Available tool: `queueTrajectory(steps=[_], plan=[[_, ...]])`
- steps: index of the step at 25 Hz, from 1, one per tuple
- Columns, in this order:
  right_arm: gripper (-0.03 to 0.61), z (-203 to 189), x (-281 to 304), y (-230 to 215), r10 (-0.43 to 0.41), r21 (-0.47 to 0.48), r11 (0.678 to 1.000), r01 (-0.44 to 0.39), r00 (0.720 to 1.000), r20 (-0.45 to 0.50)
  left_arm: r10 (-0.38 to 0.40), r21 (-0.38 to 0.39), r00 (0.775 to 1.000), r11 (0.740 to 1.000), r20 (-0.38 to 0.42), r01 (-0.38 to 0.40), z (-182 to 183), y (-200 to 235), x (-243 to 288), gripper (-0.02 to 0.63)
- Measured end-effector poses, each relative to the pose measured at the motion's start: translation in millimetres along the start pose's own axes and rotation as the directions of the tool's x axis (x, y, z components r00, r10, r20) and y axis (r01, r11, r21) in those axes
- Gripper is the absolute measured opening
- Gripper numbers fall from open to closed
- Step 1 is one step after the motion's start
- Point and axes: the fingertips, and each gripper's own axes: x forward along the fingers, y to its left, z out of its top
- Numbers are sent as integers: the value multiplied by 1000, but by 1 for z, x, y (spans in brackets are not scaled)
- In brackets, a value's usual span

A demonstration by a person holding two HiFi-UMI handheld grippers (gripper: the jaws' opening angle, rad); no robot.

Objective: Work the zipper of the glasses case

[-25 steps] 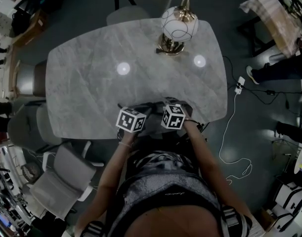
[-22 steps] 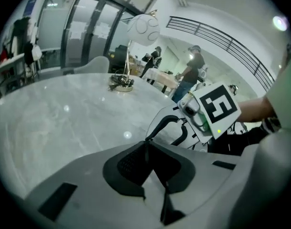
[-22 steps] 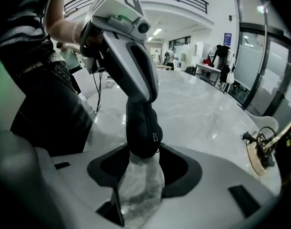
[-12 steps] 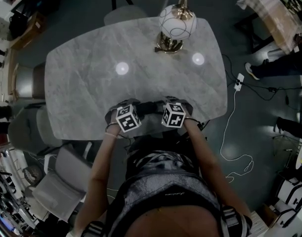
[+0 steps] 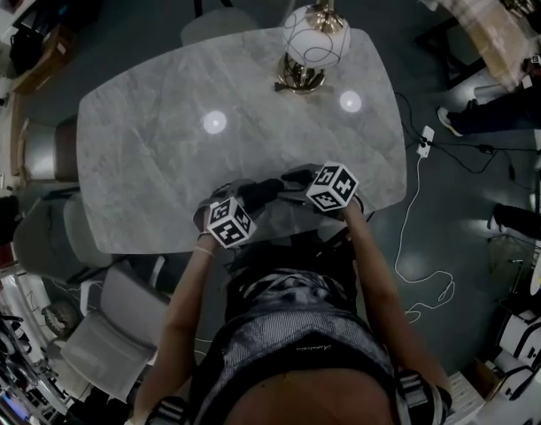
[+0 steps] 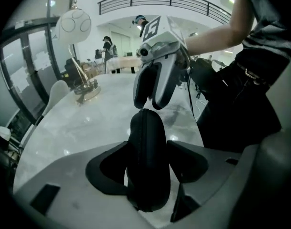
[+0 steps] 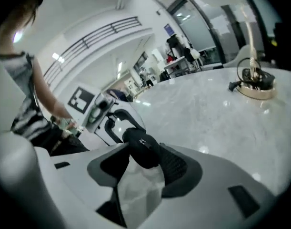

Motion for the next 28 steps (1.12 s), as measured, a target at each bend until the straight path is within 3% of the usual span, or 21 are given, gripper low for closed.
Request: queueTrajectory(steps=[4, 8, 14, 18, 21, 25, 28], plan=[[241, 12, -17, 7, 95, 141, 985, -104, 993, 70, 112, 60, 991, 991, 78, -116, 12, 2, -5, 255], [184, 10, -20, 7, 78, 131, 988, -80, 997, 20, 176, 107, 981, 977, 87, -184, 15, 0, -3, 255], [116, 6, -13, 18, 106, 140, 985, -104, 994, -7, 200, 107, 977, 973, 67, -207, 12, -1, 3, 255], [91, -2, -4, 14, 60, 143, 988, -52, 997, -54, 216, 149, 976, 964, 32, -219, 7, -1, 7, 255], [91, -8, 0, 7, -22, 157, 987, 38, 995, -102, 223, 154, 975, 963, 7, -222, 5, -2, 11, 255], [70, -21, 5, -4, -161, 126, 974, 187, 969, -189, 238, 163, 971, 959, -26, -231, 2, -4, 16, 255], [63, -24, 3, -9, -190, 148, 964, 219, 964, -188, 239, 167, 971, 958, -27, -231, 2, -5, 16, 255]])
